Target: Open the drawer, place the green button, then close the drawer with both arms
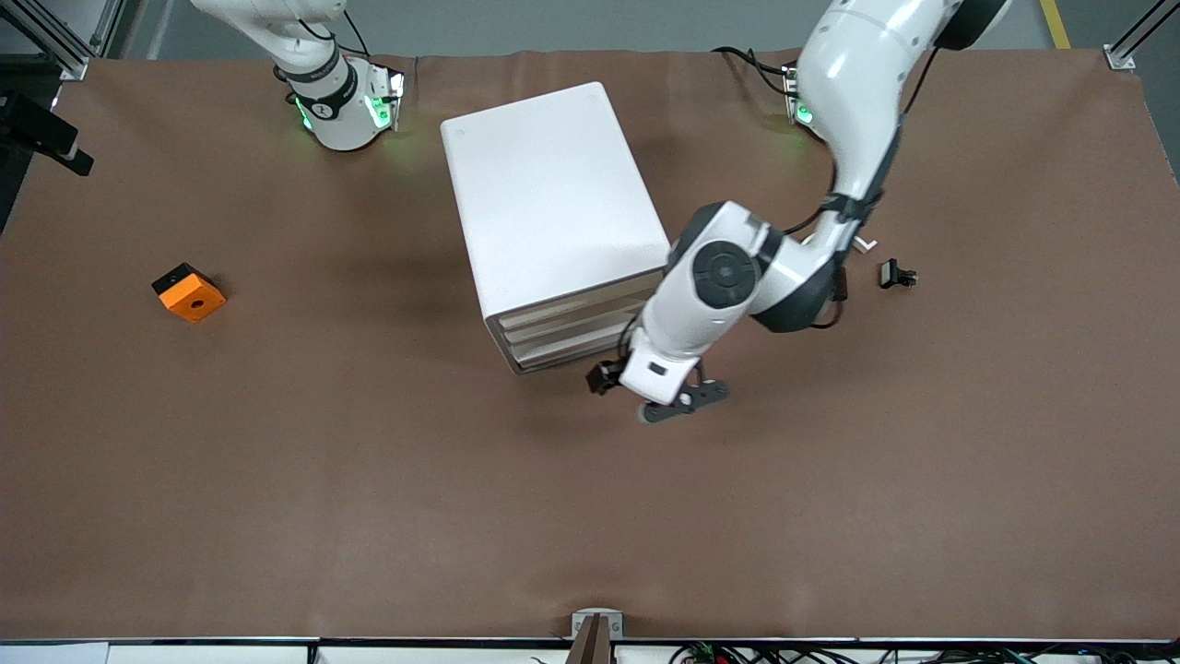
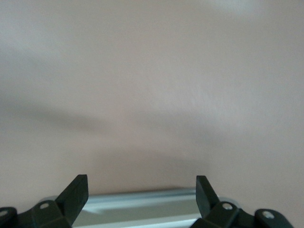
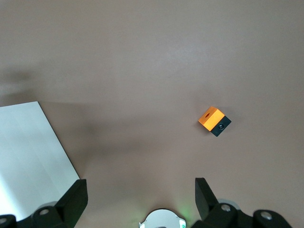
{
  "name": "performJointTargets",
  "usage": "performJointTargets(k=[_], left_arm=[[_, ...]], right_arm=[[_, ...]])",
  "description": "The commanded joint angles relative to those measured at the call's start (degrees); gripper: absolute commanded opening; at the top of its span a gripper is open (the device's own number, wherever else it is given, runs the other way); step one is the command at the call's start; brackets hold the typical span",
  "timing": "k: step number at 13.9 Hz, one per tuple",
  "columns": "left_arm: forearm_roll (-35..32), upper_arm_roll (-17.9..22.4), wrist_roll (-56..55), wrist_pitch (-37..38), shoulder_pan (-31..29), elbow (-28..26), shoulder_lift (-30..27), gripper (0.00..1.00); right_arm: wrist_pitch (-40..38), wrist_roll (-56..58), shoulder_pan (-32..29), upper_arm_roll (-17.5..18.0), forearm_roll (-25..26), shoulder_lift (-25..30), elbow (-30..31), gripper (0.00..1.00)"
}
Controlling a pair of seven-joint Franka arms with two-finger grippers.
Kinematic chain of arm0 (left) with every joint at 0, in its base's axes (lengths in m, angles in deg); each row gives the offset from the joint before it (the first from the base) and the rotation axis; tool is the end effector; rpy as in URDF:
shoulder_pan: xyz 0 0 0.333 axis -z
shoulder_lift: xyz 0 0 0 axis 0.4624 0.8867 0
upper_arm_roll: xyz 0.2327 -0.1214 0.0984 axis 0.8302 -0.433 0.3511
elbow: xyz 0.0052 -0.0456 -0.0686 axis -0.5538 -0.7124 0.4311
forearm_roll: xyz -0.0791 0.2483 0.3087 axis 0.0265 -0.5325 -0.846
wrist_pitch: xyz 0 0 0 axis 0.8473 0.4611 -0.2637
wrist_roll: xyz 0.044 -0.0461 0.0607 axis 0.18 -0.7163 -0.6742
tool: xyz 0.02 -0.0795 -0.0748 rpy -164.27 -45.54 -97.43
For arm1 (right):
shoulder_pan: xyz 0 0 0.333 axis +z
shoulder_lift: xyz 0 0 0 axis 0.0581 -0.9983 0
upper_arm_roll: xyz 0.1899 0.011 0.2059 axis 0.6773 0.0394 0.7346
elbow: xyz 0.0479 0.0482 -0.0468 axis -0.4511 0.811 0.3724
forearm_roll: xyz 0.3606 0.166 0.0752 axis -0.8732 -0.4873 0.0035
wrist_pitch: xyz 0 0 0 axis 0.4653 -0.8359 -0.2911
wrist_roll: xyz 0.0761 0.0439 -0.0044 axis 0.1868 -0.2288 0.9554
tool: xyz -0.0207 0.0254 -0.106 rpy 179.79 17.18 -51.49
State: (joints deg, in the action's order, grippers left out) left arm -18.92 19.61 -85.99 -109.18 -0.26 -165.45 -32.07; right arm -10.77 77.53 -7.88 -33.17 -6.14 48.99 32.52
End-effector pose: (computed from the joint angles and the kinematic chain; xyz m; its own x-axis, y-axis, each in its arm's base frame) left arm 0.6110 -0.4098 0.3218 0.9407 0.3391 -0.0106 0.3310 -0.9105 0.2477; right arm 0.5055 -0.0364 0.6639 0.9903 -0.1326 -0.0420 -0.1334 -0.9909 -0.0179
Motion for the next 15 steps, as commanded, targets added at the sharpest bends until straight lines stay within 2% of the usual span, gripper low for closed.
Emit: performJointTargets(k=[1, 6, 12, 15], left_arm=[[-1.69, -0.03, 4.97, 6.22, -3.97, -1.97, -6.42, 1.00], [-1.78, 0.06, 19.47, 20.20, -12.94, -3.19, -14.94, 1.00], [-5.29, -0.03, 30.64, 21.01, -21.46, -16.02, -30.14, 1.00], [-5.30, -0.11, 37.24, 22.94, -26.30, -18.76, -34.90, 1.00]], right_arm=[[0.36, -1.01, 0.51, 0.14, -0.82, 1.29, 0.89, 1.00], [-0.61, -1.10, 1.04, 0.14, -0.82, 1.21, 0.97, 1.00], [-2.72, -2.15, 0.86, 0.14, -1.87, 1.03, 1.15, 1.00], [-2.54, -4.35, 1.13, 0.49, -1.87, 1.03, 1.06, 1.00]])
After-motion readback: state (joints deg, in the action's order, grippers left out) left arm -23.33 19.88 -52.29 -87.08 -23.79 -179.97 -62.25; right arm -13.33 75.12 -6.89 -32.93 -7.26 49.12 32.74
